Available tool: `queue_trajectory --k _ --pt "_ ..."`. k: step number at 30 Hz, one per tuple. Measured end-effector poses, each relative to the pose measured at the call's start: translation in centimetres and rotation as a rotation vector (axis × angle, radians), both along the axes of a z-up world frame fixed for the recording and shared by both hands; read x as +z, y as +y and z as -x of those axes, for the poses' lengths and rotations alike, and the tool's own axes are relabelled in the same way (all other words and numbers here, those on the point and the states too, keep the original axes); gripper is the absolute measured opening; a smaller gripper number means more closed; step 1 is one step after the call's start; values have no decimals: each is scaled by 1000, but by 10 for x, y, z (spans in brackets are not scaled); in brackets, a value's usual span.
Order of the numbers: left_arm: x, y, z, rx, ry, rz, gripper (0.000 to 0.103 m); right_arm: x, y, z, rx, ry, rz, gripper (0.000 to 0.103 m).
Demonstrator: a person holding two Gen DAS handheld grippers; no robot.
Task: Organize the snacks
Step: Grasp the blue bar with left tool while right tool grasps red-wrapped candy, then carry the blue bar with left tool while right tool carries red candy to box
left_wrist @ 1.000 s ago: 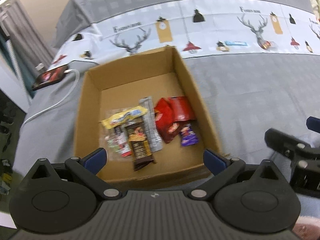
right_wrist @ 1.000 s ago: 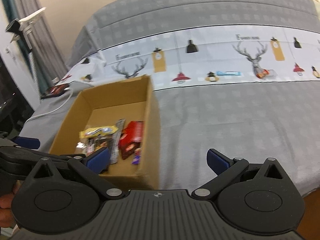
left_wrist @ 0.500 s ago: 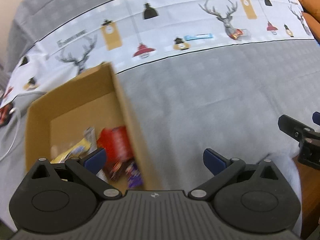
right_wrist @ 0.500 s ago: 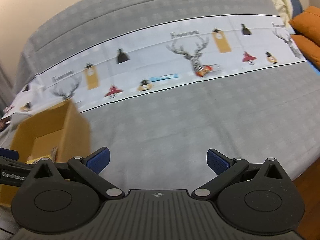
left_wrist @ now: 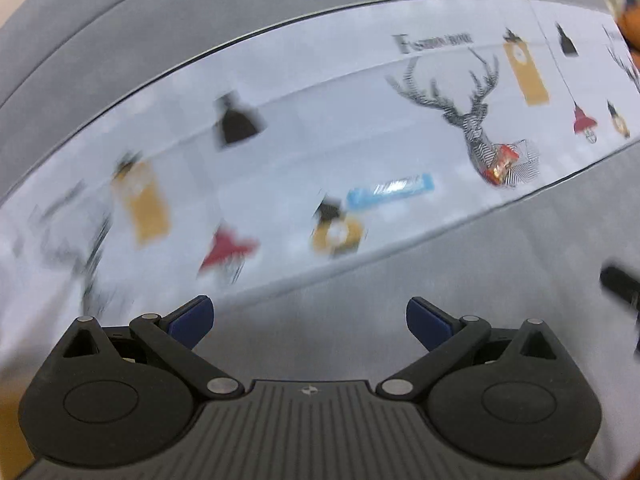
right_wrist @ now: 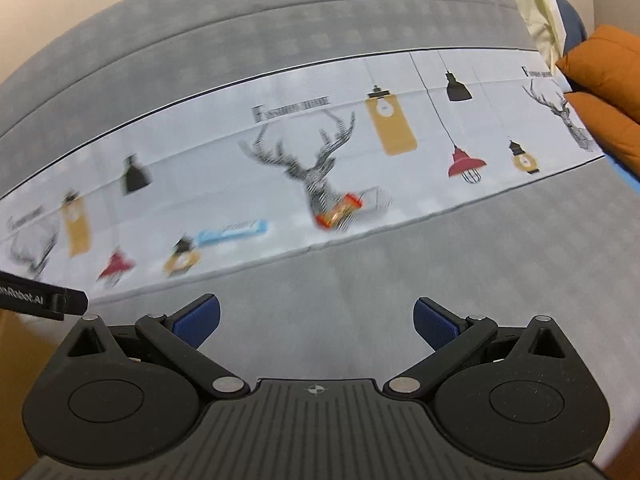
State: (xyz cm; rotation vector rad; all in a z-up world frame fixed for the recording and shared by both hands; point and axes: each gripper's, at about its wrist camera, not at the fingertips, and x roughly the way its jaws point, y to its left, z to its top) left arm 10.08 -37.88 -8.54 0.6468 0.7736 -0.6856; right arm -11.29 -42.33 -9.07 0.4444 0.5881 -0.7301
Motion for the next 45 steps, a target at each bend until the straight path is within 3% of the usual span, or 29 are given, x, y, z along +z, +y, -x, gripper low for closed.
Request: queue_trajectory --k 3,8,15,18,19,20,21,22,24,25,26,27,29,36,45 --pt "-32 -55 -28 -109 -60 -43 103 -22 -54 -42 -42 1 -6 103" --pt "-78 -118 -66 -193 22 -69 103 -65 -125 -114 -74 49 -37 103" --pt "-116 -157 -81 -264 0 -116 103 -111 -169 -175 -47 124 -21 102" --pt "-116 -160 -86 -272 11 -84 102 -125 -178 -185 -61 152 -18 102" --pt "-116 -160 -89 -269 25 -70 93 -129 -180 -187 -63 156 -14 102" --pt "-114 -160 -90 -270 52 -53 76 -131 -178 -188 -61 156 10 102" --pt "-113 -157 -92 -274 89 -28 63 -132 -176 -188 -52 152 37 95" --pt "-110 -156 -92 -279 127 -8 35 -133 -173 -188 -34 142 63 89" --pt "-109 -153 -89 -275 132 -2 27 -132 -166 -186 6 127 105 56" --pt "-110 -151 -86 -278 119 -5 21 -132 -162 -186 27 130 121 49" --pt "-109 -147 -83 -279 116 -4 15 -131 -159 -186 37 135 129 29" --pt "-108 -143 -81 -273 121 -3 10 -130 -157 -185 49 141 130 25" --pt "-104 -131 -77 -252 150 7 2 -128 -152 -181 63 150 120 22" --pt "-72 -68 -45 -156 247 89 1 -103 -118 -135 79 91 50 20" --pt "17 38 31 -84 216 183 1 -29 -19 -59 109 -27 -2 20"
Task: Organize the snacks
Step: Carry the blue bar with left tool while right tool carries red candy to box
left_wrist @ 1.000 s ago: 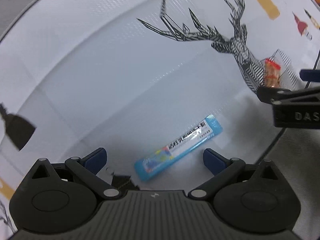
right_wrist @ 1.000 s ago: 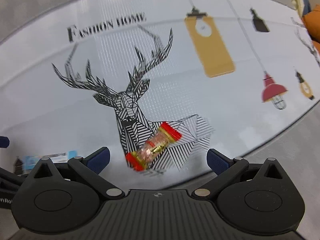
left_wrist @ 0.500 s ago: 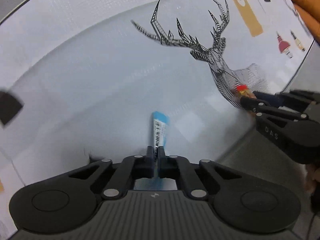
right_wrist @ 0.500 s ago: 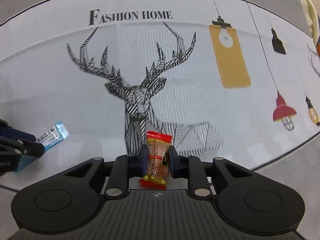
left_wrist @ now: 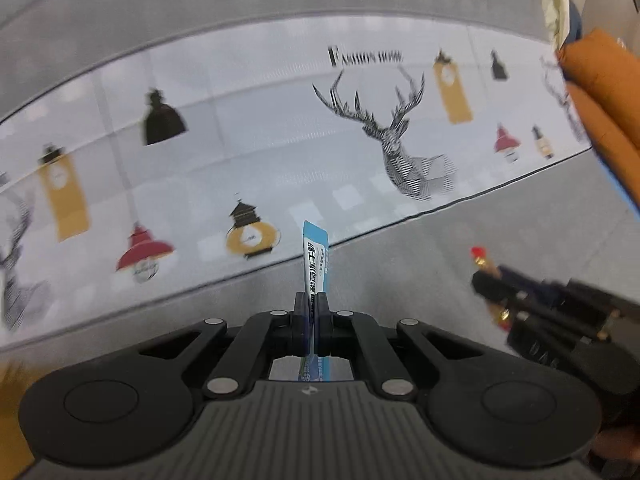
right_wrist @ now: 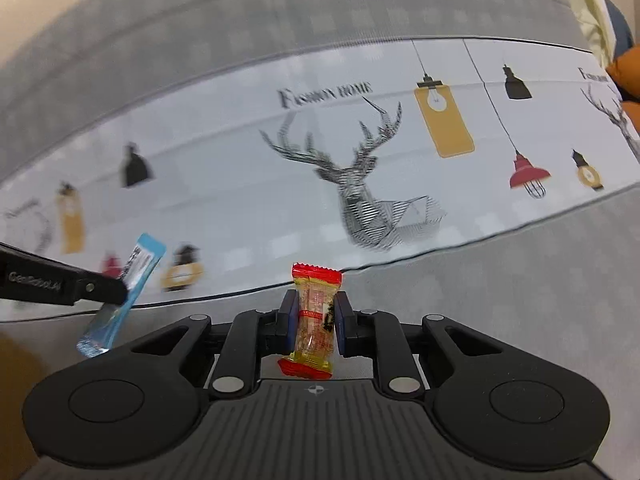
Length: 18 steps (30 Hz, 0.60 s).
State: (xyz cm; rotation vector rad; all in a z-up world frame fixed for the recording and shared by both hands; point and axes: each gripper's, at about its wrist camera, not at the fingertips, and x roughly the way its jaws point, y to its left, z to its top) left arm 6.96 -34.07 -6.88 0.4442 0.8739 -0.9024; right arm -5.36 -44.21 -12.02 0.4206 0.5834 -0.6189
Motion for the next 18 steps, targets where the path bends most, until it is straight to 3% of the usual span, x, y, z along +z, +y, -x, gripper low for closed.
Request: queue_trajectory --k 10,18 --pt "84 164 67 110 -7 74 1 84 138 66 84 -91 -26 20" --pt "102 288 104 228 -55 20 1 115 244 94 225 -116 -94 20"
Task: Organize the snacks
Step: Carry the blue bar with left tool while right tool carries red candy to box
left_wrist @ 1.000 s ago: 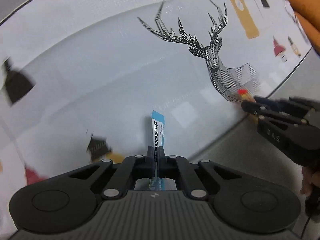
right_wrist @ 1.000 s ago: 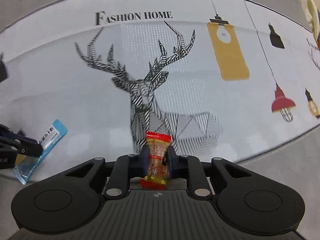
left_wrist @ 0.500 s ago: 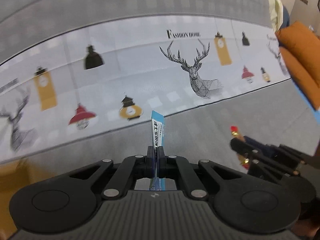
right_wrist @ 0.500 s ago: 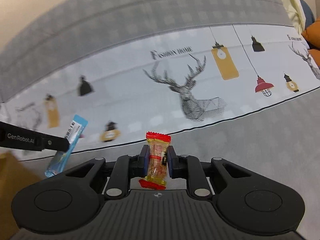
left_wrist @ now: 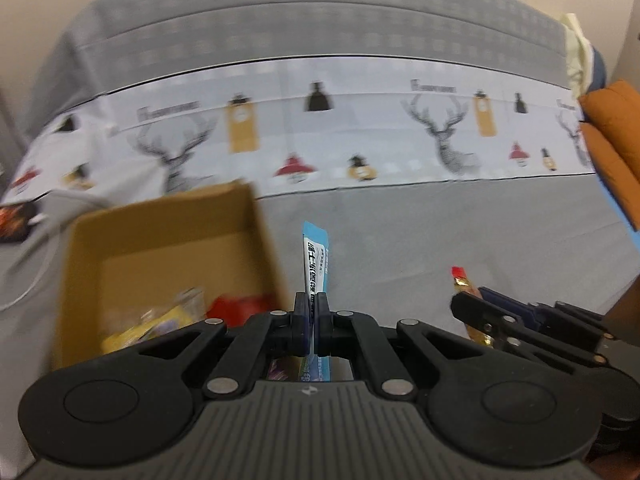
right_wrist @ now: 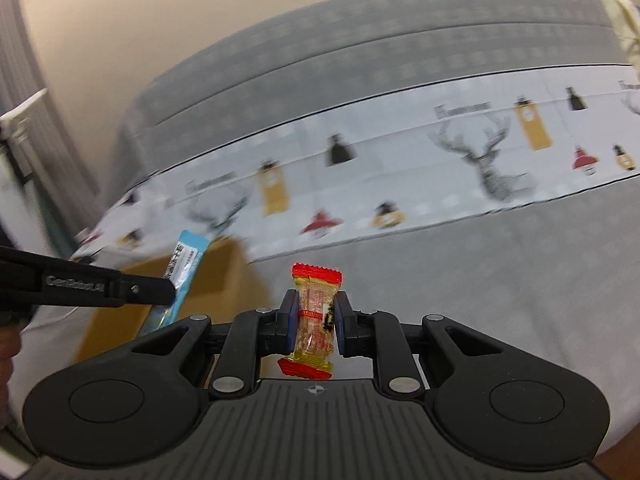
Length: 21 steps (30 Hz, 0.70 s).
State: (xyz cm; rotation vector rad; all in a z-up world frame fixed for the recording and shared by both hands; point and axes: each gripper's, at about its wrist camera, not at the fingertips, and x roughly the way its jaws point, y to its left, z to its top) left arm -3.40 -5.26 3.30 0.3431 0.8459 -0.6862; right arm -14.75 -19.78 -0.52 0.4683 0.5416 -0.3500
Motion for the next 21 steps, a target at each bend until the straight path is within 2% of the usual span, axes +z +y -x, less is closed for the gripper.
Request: queue_trajectory --k 3,12,21 --pt "2 39 8 47 -19 -21 1 3 41 6 67 11 -6 20" --pt "-10 125 18 153 27 -54 1 -9 134 6 217 104 -30 20" --pt "-16 157 18 200 43 -38 1 -3 164 1 269 139 11 20"
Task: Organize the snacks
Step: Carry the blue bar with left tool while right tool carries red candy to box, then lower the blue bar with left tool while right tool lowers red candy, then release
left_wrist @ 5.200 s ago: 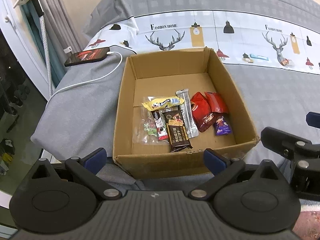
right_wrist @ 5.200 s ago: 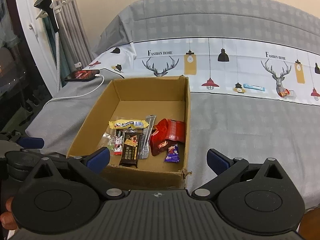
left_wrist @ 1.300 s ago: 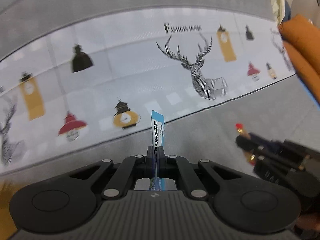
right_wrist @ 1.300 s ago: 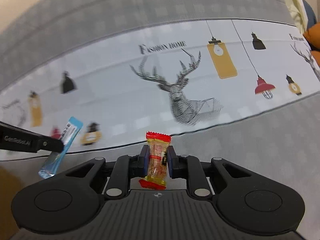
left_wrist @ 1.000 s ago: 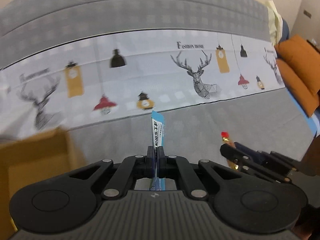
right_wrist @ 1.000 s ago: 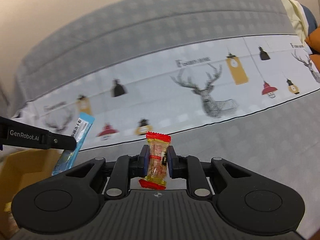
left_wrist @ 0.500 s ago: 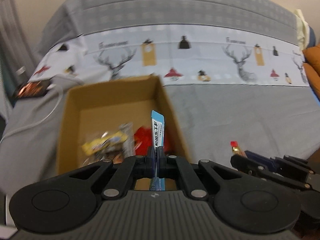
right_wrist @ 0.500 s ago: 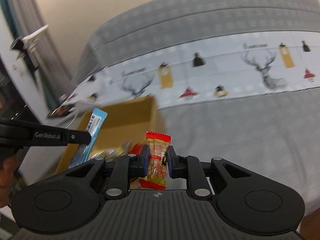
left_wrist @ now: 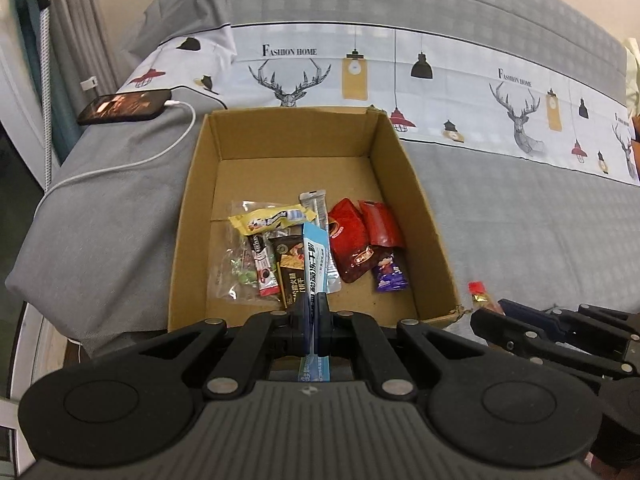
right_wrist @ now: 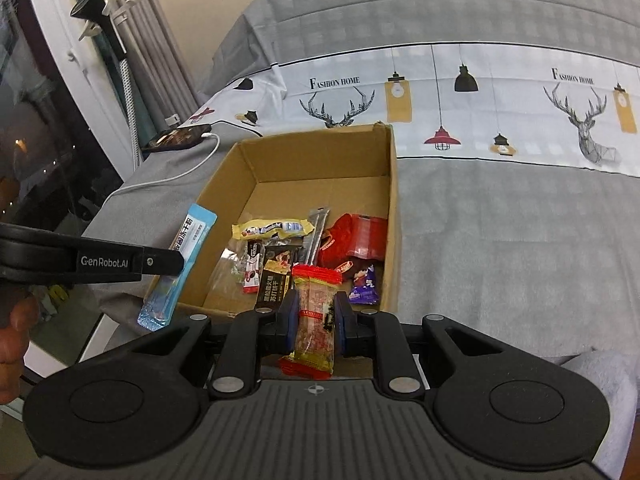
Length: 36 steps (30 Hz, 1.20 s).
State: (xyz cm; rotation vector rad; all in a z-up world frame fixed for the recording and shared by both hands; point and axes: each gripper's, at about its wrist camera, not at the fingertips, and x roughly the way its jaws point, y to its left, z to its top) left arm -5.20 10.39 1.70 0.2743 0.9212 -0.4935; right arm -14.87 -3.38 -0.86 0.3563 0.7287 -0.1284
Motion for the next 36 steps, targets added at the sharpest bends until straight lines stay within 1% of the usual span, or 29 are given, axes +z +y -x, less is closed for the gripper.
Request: queue_trajectory --k 6,11,16,20,27,36 --pt "-2 4 -7 15 7 2 1 0 6 -5 19 18 21 20" --pt "-2 1 -21 26 1 -7 1 -1 2 -22 7 42 22 20" --pt "-6 -8 -39 26 2 -29 2 -3 -5 -48 -5 69 27 20" --pt "-12 -18 -56 32 6 -47 2 -6 -16 -69 -16 89 5 20" --pt "-26 -35 -89 43 23 -79 2 -16 -34 -104 -31 114 -10 20" --pt "-46 -44 -125 57 41 -119 2 -31 -46 -145 -38 147 -15 20"
